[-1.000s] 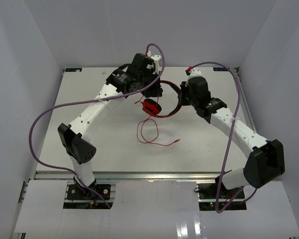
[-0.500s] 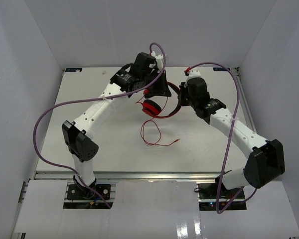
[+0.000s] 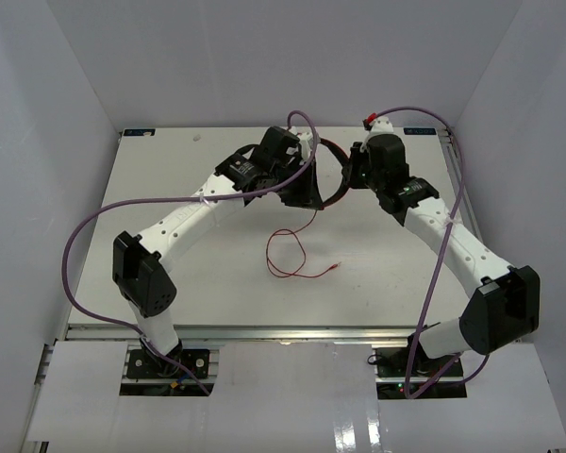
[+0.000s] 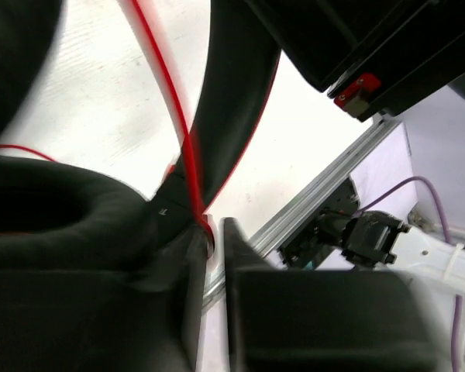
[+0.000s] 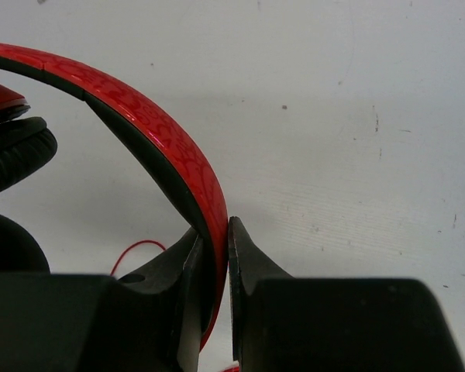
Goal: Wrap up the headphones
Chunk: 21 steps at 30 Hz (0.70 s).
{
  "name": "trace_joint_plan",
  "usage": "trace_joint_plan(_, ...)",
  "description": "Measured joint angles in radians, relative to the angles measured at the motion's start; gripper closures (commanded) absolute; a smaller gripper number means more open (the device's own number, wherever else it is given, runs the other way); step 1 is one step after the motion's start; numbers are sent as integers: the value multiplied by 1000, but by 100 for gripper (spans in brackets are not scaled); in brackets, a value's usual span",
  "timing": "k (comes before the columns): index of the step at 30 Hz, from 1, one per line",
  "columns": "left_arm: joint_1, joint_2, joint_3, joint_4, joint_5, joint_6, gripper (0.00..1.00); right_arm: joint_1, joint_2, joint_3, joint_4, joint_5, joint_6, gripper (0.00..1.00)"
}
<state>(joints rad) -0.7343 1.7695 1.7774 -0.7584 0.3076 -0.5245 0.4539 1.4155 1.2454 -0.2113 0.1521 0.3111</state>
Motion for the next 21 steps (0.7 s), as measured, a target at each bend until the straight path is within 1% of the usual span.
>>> trace_joint_plan(2,-5,0,8,16,-5,-2,41,-9,1,10,3,-18,21,92)
trace_joint_plan(5,-8,0,40,27,-10,-7,25,-9,10,11,1,-47,44,92)
trace_joint_plan(6,-8,0,52,32,-12,-8,22,-8,15,11,1,-57,52,92)
trace_joint_plan(11,-8,-3,79,53,-28,1,20,-11,31,11,-5,-96,79,92)
trace_joint_plan(13,-8,-10,77,55,-42,7,17,-20,32,12,-8,-110,86,92)
trace_joint_plan(15,-8,-37,58,63,-56,19,10,-37,33,18,-16,-129,94,92)
trace_joint_plan(18,-8,-137,-13,96,-74,40,7,-68,34,36,-24,-153,103,92)
trace_joint_plan(21,-8,-278,-99,143,-88,72,5,-92,35,58,-25,-169,115,92)
